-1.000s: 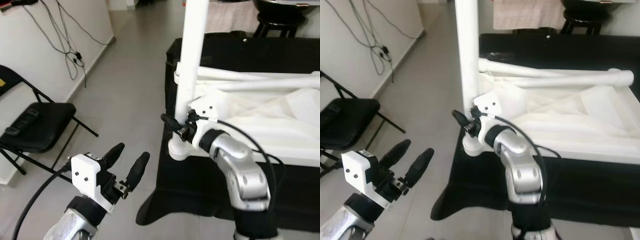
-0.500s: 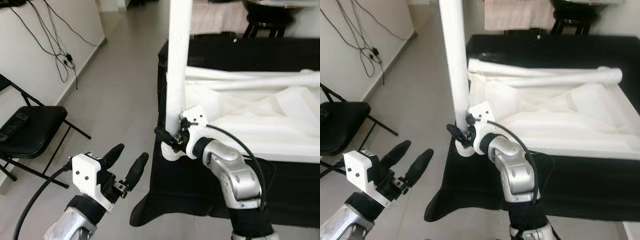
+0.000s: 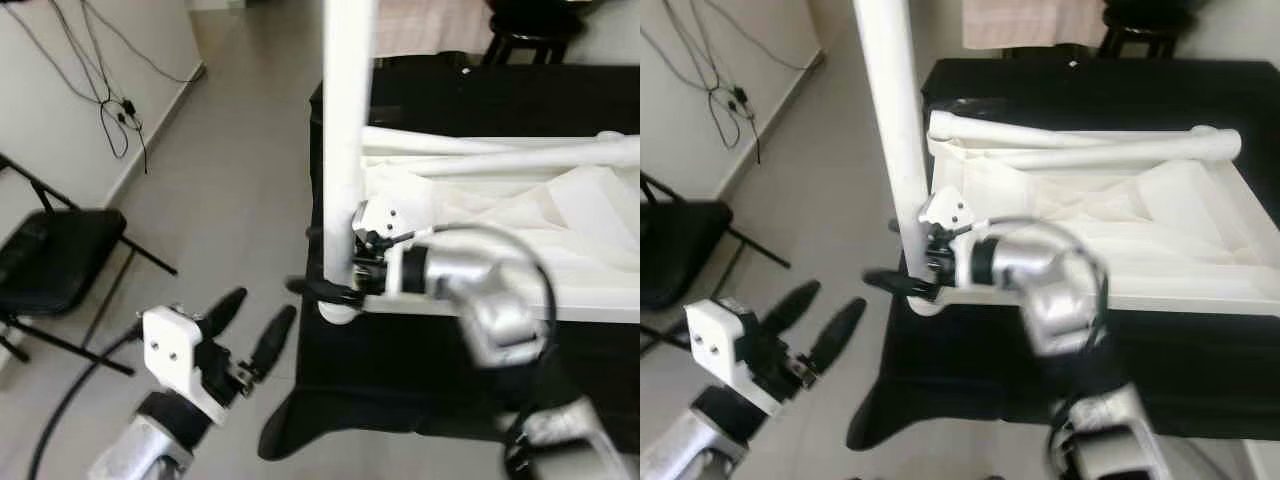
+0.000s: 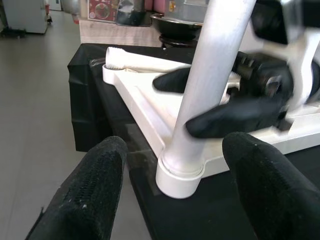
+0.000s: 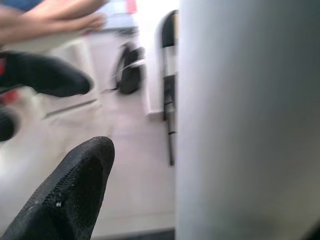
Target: Building children table
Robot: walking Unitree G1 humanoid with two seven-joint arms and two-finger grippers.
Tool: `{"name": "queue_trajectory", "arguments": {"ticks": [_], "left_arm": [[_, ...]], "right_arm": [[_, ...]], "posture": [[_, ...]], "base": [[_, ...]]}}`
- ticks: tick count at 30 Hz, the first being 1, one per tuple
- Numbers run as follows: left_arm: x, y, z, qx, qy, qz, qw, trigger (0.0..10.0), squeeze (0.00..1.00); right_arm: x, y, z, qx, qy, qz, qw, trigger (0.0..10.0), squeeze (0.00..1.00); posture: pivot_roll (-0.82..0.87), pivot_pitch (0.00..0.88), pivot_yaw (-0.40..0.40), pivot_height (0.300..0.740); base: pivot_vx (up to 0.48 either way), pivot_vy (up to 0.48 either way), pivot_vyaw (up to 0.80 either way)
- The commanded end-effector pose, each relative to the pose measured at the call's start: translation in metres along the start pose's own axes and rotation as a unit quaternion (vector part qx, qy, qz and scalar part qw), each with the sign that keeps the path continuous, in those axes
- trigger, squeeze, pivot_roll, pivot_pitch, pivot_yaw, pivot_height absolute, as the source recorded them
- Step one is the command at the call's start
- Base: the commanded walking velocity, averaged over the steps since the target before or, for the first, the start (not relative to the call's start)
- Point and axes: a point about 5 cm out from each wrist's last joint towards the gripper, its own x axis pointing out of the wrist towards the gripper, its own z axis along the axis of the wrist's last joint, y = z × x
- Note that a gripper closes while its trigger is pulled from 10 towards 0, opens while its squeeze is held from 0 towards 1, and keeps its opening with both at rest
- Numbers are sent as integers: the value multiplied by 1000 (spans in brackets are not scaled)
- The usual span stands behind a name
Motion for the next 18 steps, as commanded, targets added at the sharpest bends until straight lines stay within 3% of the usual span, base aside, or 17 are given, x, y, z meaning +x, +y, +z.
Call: {"name": "queue_trajectory", "arguments": {"ticks": [1,5,6,14,18], "left_arm": [[-2,-1,1,4,2,0,1000,10000,0],[-2,-2,1,4,2,0,1000,10000,0],[-2,-2,1,3,3,0,1000,10000,0],[-2,-3,2,2,3,-1,1000,10000,0],[-1,-1,2,2,1,-1,1000,10000,0]], "right_arm": [[9,6,-5,13,-5,55,998,7490,0],[9,5,-4,21,-12,67,997,6902,0],[9,4,-3,26,-18,73,997,0,0],[6,2,-2,30,-24,78,996,0,0],[-11,7,-20,32,-6,-8,999,0,0]], "posture": [[10,162,35,740],[10,162,35,740],[13,164,35,740],[9,172,34,740],[-6,168,31,740]], "base": [[0,0,0],[0,0,0],[0,0,0],[0,0,0],[0,0,0]]}}
